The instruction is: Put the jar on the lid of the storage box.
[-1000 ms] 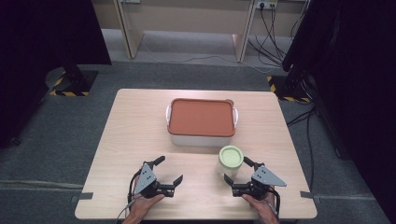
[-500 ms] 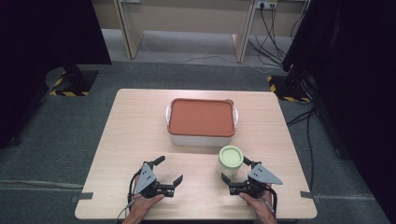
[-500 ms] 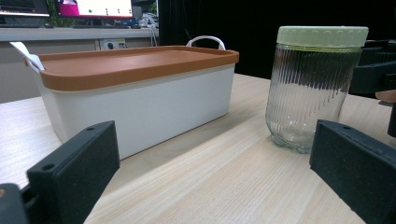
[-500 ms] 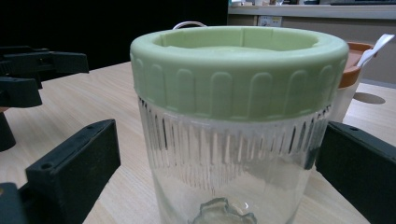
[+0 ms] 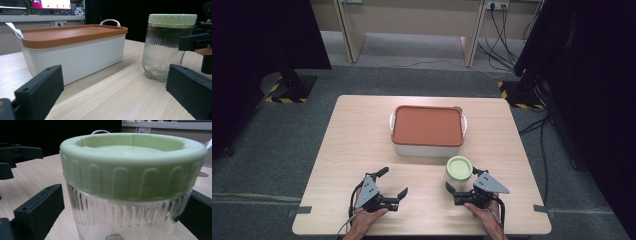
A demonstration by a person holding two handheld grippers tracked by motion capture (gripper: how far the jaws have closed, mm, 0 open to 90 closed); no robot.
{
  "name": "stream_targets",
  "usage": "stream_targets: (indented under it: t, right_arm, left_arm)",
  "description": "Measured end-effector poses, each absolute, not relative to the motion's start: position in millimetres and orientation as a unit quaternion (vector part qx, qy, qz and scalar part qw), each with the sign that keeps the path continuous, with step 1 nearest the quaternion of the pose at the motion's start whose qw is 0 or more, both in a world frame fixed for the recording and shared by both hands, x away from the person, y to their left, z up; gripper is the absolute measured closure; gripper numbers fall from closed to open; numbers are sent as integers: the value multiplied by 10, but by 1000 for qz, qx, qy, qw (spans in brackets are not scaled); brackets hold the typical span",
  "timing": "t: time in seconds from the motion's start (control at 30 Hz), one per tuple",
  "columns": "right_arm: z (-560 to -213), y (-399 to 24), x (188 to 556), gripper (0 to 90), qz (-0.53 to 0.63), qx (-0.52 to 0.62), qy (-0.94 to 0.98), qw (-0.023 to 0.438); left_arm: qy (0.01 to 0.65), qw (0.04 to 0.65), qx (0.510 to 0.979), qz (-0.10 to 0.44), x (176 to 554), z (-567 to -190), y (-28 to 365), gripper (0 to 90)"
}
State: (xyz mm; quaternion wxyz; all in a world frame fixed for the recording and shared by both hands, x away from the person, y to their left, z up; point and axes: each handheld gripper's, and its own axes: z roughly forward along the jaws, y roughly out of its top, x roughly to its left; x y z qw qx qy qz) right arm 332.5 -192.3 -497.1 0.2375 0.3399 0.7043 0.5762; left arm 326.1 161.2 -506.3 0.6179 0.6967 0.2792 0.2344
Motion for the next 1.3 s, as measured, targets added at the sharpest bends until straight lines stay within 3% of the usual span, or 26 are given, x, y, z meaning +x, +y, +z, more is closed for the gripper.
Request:
stream_targets:
  t: [0.5, 0.83, 1.3]
  right_arm:
    - [-5020, -1909, 3378, 33, 571, 349, 705, 235]
    - [-5057, -1900, 3389, 108, 569, 348, 708, 232]
    - [-5033, -1886, 3356, 118, 565, 350, 707, 242]
  left_arm:
    - [278, 618, 697, 235, 3260, -5063, 1611, 10]
    - [278, 618, 697, 235, 3259, -5063, 1611, 10]
    - [278, 619, 697, 233, 3261, -5063, 1614, 10]
